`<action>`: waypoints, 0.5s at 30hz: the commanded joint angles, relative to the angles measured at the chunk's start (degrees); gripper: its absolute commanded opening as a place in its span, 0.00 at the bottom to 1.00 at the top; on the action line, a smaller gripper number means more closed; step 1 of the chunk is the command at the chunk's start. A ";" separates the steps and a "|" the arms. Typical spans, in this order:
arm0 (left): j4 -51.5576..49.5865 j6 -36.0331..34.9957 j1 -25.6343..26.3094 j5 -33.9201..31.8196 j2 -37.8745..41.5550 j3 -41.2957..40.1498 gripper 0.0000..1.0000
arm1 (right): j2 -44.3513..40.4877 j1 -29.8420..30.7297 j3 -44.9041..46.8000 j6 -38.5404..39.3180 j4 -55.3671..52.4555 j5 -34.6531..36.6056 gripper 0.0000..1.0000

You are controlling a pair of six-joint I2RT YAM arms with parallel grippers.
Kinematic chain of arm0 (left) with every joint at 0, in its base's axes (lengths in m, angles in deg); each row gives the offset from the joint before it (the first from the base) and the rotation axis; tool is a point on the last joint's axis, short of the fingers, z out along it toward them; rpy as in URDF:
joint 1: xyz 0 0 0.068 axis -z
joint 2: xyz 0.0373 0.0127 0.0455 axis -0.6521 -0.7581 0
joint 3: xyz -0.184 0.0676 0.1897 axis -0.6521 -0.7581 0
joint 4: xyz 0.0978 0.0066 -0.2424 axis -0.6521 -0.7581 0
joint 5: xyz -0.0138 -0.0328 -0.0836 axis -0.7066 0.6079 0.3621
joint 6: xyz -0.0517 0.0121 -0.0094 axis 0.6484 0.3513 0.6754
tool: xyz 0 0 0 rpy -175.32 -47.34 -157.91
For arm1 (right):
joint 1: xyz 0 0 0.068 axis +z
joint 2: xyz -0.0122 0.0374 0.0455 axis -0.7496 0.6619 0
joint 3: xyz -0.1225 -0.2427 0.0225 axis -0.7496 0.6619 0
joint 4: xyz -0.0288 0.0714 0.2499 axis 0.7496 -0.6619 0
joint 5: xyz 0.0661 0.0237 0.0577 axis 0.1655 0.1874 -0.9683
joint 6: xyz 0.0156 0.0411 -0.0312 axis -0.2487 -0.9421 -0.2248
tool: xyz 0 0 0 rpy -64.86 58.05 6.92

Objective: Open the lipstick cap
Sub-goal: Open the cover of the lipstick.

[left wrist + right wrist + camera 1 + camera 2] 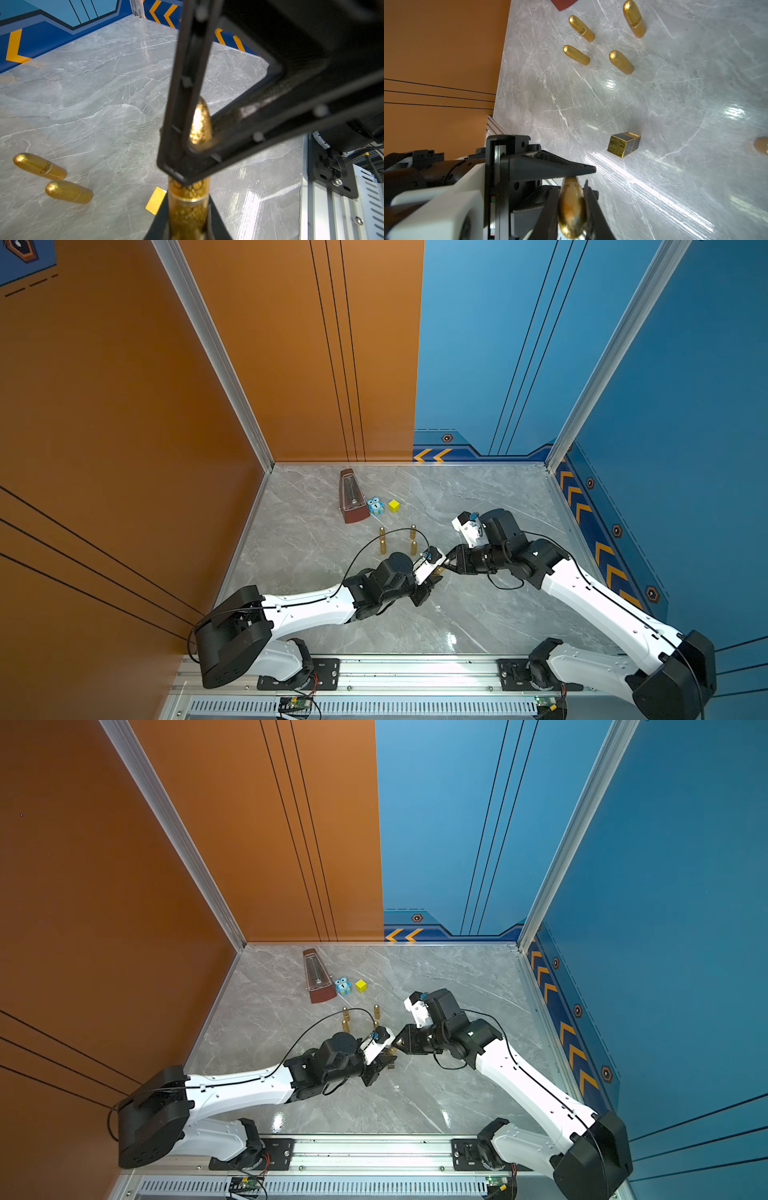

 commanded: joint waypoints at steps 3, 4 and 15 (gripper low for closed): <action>-4.54 0.18 0.43 -2.06 0.45 0.74 0.00 | -1.19 -1.83 0.18 0.63 0.19 1.80 0.18; -4.58 0.18 0.43 -1.99 0.41 0.61 0.00 | -1.37 -2.26 0.18 0.53 0.11 1.75 0.18; -5.90 0.49 0.08 -2.94 0.84 -0.47 0.00 | -2.94 -7.19 -0.02 -0.22 0.02 -0.93 0.19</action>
